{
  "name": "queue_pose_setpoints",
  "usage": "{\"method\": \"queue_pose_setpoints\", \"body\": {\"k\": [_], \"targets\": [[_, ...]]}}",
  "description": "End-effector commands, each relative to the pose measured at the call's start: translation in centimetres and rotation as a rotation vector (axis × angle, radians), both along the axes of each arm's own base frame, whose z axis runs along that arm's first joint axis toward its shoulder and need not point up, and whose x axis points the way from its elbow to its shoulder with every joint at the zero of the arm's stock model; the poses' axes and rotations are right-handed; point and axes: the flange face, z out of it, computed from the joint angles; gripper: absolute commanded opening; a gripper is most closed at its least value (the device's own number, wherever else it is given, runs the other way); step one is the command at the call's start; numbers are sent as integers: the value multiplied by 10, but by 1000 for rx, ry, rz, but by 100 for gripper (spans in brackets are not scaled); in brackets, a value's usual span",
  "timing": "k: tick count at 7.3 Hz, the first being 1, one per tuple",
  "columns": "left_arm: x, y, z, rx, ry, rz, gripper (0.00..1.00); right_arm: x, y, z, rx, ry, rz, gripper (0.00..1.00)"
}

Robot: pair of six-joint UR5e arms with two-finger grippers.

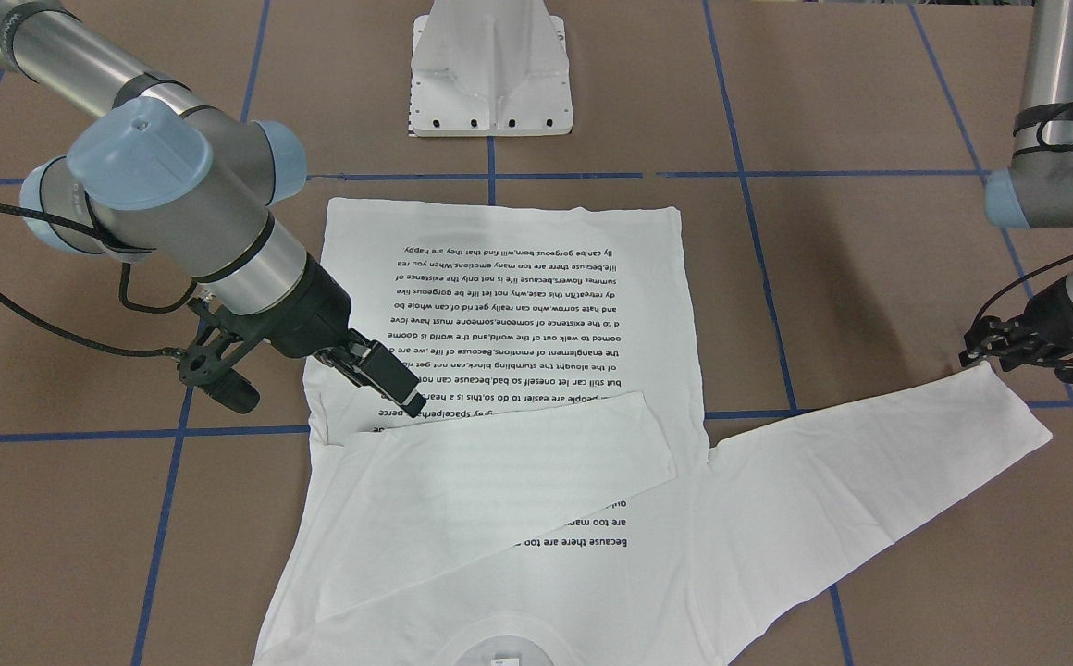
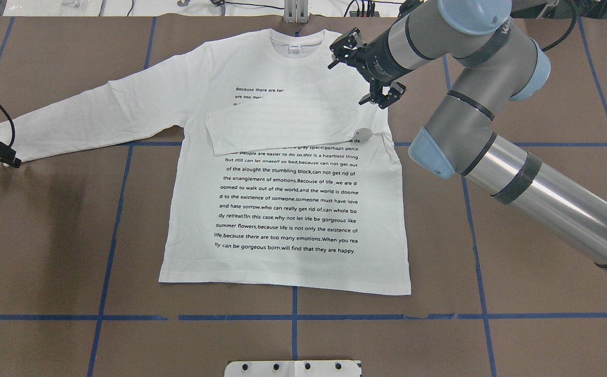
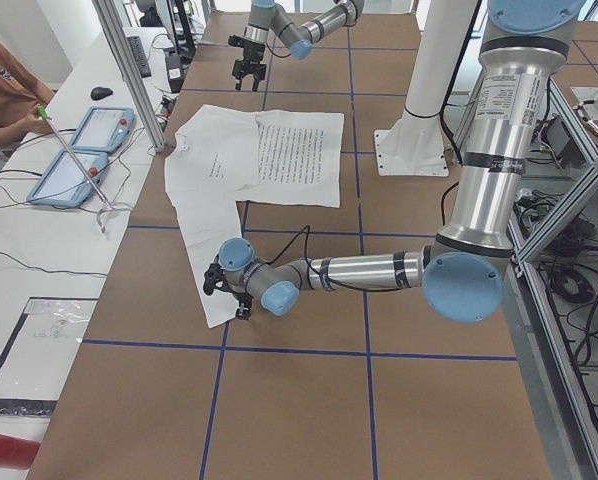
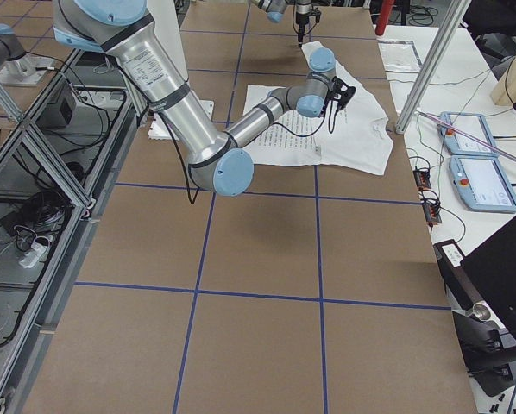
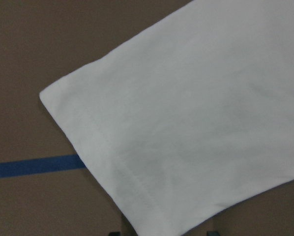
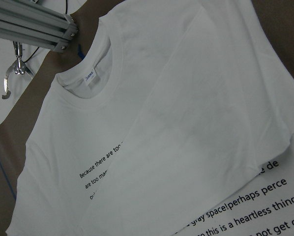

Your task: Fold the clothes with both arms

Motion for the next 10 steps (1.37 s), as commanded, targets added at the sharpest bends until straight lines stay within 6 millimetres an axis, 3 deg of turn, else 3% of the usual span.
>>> {"method": "queue_pose_setpoints", "body": {"k": [1,2,3,4,7,8,10], "targets": [[-1,-1,-2,13,-6,-7,42,3,2,-3,6,-5,0,99],[-2,1,0,20,-1,-9,27,5,4,-2,7,-6,-1,99],[-2,1,1,18,-1,-10,6,5,5,-1,5,-5,-2,99],[-1,1,2,17,-2,-8,0,7,5,0,7,-6,0,99],[-2,-2,-5,21,12,-9,0,7,6,0,4,-6,0,99],[-4,-7,-36,43,60,-7,0,11,8,-4,10,-9,1,99],[0,-29,-138,156,144,-33,0,39,20,25,4,-8,-6,99]]}}
